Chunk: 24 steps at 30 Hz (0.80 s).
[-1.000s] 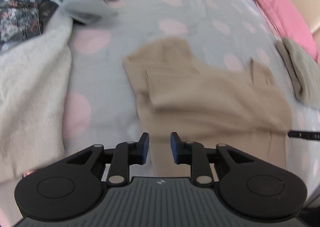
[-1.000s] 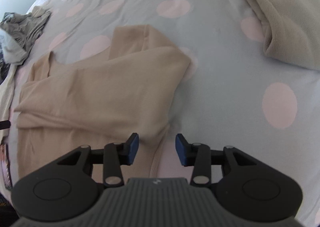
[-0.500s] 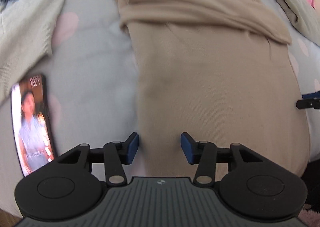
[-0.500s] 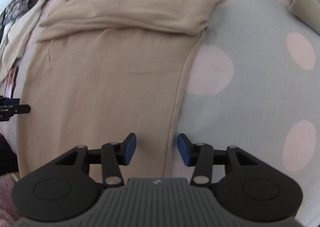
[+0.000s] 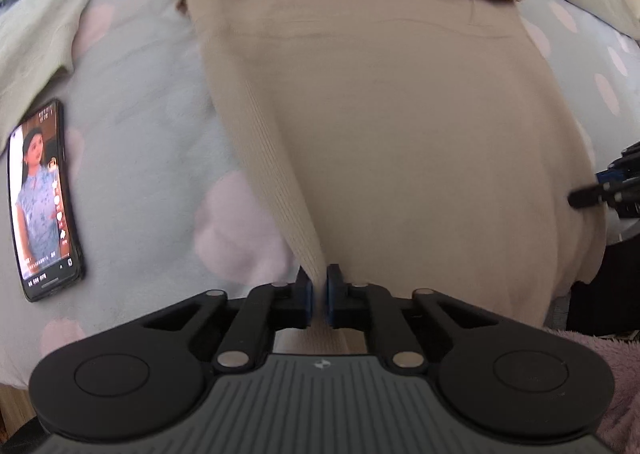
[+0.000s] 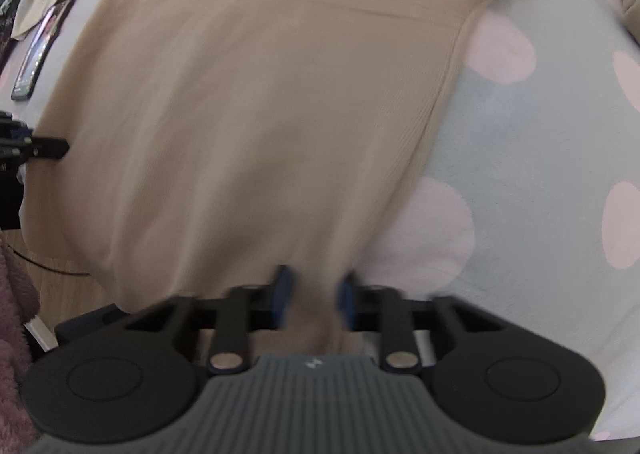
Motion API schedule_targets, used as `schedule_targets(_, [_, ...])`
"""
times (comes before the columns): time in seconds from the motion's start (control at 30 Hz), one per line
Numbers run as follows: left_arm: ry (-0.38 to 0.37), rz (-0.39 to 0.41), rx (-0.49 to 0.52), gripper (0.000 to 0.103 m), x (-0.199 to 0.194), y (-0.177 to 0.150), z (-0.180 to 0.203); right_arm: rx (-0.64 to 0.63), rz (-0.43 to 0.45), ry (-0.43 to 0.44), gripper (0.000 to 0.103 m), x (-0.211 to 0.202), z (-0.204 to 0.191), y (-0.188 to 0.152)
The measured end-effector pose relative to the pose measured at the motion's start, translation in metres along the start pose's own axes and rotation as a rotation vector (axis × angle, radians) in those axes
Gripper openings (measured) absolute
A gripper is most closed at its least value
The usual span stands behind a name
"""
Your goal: Fold clothes
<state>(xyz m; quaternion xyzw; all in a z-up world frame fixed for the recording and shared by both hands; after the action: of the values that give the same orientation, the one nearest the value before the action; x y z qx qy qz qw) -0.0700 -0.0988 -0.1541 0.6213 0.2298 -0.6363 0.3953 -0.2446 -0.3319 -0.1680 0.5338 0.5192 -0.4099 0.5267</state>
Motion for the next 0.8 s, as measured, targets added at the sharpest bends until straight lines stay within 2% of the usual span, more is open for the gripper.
schedule_targets(0.13, [-0.036, 0.030, -0.037, 0.004, -0.015, 0.007, -0.010, 0.025, 0.057, 0.004, 0.005, -0.017, 0.001, 0.002])
schedule_targets(0.37, [-0.042, 0.149, -0.054, 0.004, -0.043, 0.052, -0.031, 0.144, 0.240, -0.023, 0.005, -0.068, 0.030, 0.019])
schedule_targets(0.47, [-0.041, 0.190, -0.018, 0.004, -0.047, 0.080, -0.027, 0.179, 0.297, -0.027, 0.005, -0.084, 0.045, 0.037])
schedule_targets(0.6, [0.005, 0.243, 0.051, 0.004, -0.048, 0.117, -0.026, 0.159, 0.349, -0.068, 0.005, -0.093, 0.059, 0.068])
schedule_targets(0.8, [0.040, 0.285, 0.074, 0.004, -0.019, 0.156, -0.027, 0.124, 0.376, -0.152, 0.005, -0.080, 0.077, 0.115])
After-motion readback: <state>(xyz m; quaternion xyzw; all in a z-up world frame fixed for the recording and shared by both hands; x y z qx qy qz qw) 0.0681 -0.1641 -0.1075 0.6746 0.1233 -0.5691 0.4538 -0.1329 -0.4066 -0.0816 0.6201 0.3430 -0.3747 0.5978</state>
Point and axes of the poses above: each gripper's, at about its wrist camera, not at the fingertips, and x roughly the way its jaws point, z to its right, y to its top, the point moved 3 cm from there along x, roughly the way its jaws point, and after that the axes turned 8 degrees about -x, right-handed, at the moved point
